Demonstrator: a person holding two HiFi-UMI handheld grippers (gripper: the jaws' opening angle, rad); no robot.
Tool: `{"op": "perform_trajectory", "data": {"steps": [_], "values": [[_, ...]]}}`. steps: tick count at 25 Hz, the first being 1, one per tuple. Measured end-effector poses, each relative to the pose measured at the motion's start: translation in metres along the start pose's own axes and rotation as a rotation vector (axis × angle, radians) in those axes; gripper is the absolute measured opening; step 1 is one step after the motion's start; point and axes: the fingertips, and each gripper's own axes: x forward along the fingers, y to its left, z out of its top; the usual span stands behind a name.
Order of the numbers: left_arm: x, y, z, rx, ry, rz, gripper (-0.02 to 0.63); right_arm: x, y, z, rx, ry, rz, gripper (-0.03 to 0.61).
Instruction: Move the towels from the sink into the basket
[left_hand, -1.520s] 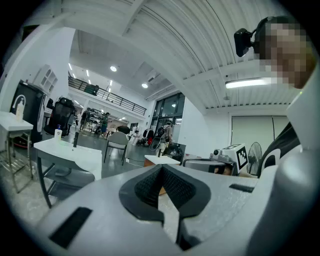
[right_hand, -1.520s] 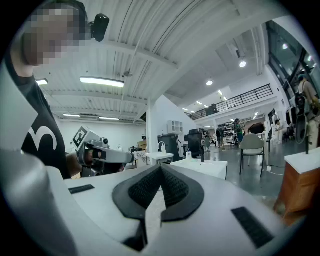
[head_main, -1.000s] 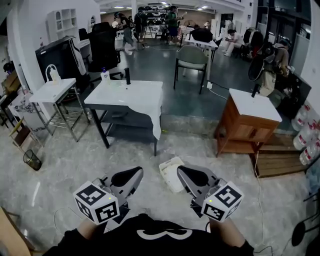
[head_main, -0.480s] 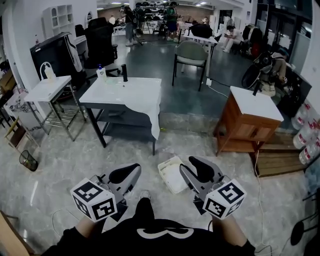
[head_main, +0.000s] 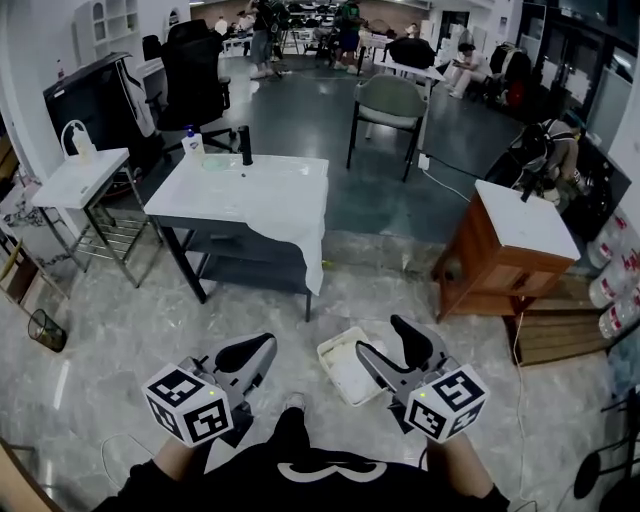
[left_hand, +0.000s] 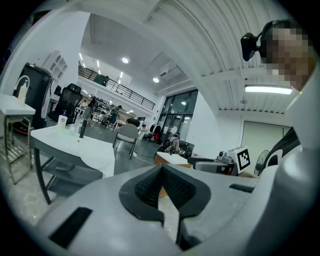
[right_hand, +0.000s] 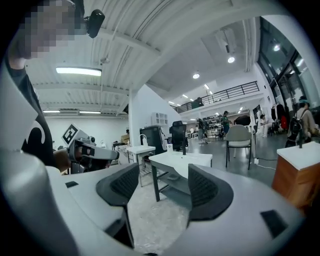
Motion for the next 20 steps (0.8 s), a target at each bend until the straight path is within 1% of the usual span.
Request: {"op": "perform_trajectory", "data": {"steps": [8,13,16,20], "values": [[0.087,0.131,0.025,-0.069,0.062,-0.005,0.005,0.132,-0.076,-0.006,0.049,0.085,-0.029,0.291],[0.128,0.207,0.041,-0.089,0.092,0.0,0.006,0.207,-0.117,-0.009,0.082,0.155,-0.039,0.291],[0.147,0.241,0.046,-0.1,0.104,0.004,0.006,0.242,-0.135,-0.013,0.096,0.18,-0.044,0.291],[0.165,0.276,0.048,-0.105,0.112,0.012,0.005,0.277,-0.153,-0.019,0.104,0.195,-0.053,0.291]]}}
